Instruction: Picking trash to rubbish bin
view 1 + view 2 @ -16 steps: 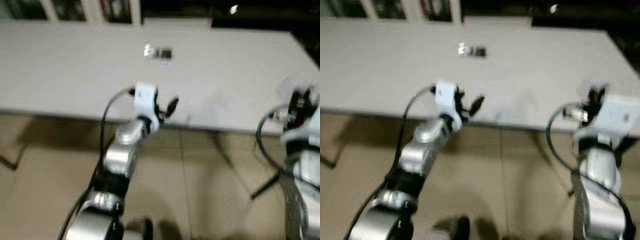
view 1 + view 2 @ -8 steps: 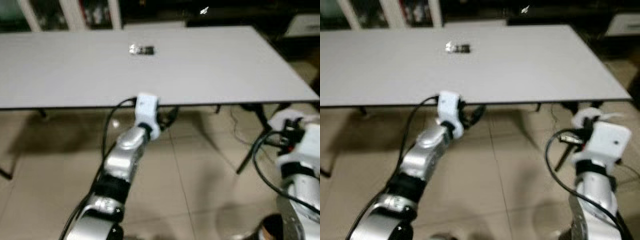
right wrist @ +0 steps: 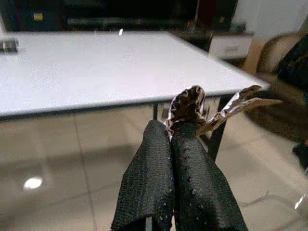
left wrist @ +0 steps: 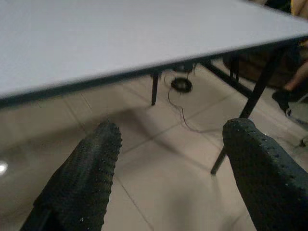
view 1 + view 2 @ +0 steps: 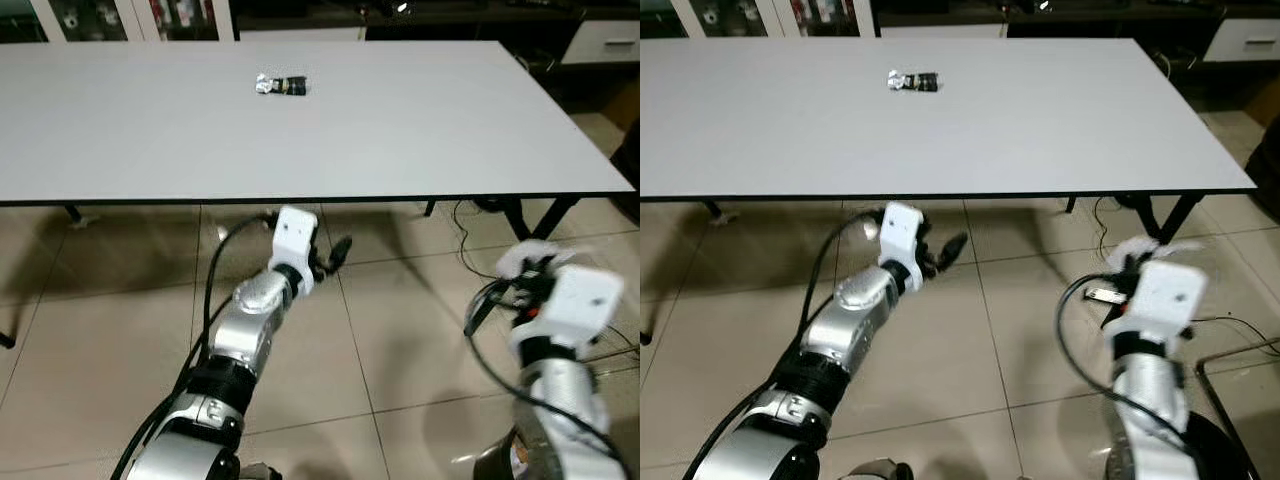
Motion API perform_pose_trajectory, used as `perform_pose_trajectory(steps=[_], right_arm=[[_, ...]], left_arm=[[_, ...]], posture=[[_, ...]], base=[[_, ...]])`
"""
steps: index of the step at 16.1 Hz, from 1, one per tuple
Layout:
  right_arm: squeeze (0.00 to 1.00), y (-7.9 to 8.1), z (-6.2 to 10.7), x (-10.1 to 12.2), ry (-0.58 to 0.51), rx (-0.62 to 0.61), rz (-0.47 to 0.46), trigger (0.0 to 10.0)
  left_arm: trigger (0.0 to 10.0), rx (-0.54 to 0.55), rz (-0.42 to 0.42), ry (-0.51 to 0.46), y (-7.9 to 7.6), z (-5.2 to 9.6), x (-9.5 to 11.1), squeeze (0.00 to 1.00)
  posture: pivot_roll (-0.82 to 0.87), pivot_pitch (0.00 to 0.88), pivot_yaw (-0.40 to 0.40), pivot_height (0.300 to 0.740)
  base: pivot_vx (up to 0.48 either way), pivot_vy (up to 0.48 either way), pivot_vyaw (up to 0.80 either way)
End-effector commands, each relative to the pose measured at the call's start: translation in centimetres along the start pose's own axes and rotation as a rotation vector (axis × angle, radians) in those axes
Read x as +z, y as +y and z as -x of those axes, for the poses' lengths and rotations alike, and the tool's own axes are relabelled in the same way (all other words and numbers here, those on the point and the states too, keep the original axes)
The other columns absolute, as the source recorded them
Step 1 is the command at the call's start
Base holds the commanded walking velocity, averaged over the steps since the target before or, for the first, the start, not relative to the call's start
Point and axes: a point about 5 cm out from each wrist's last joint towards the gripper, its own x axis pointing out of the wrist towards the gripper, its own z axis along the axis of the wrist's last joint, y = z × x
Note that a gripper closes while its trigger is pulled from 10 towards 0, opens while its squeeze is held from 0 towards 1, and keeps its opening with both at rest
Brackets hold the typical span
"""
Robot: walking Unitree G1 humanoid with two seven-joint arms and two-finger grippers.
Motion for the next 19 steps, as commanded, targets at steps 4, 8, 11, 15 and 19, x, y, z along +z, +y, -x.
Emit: perform_pose_trajectory(steps=[4, 8, 11, 15, 19], right_arm=[[0.00, 0.0, 0.0, -0.7, 0.004, -0.028, -0.007, 10.0], [0.00, 0.0, -0.1, -1.1, 0.011, -0.029, -0.004, 10.0], [0.00, 0.1, -0.1, -1.3, 0.013, -0.023, 0.001, 10.0], [0.00, 0.1, 0.0, -1.3, 0.010, -0.027, 0.001, 10.0], [0.00, 0.2, 0.0, -1.3, 0.012, -0.026, 0.000, 10.0]], left_arm=[[10.0, -0.031, -0.019, 0.057, -0.1, 0.0, -1.8, 0.00], [10.0, -0.060, -0.005, 0.099, -0.1, 0.1, -2.9, 0.00], [10.0, -0.040, -0.010, 0.148, 0.4, 0.6, -4.4, 0.00], [10.0, -0.061, -0.011, 0.143, 0.1, 0.4, -4.4, 0.00], [10.0, -0.059, -0.015, 0.137, 0.1, 0.2, -4.2, 0.00]], posture=[[0.04, 0.098, 0.012, 0.740], [0.03, 0.100, 0.011, 0.740], [0.02, 0.098, 0.017, 0.740], [0.01, 0.091, 0.024, 0.740], [0.00, 0.091, 0.023, 0.740]], base=[[0.000, 0.000, -0.80], [0.000, 0.000, -0.78], [0.000, 0.000, -0.78], [0.000, 0.000, -0.78], [0.000, 0.000, -0.78]])
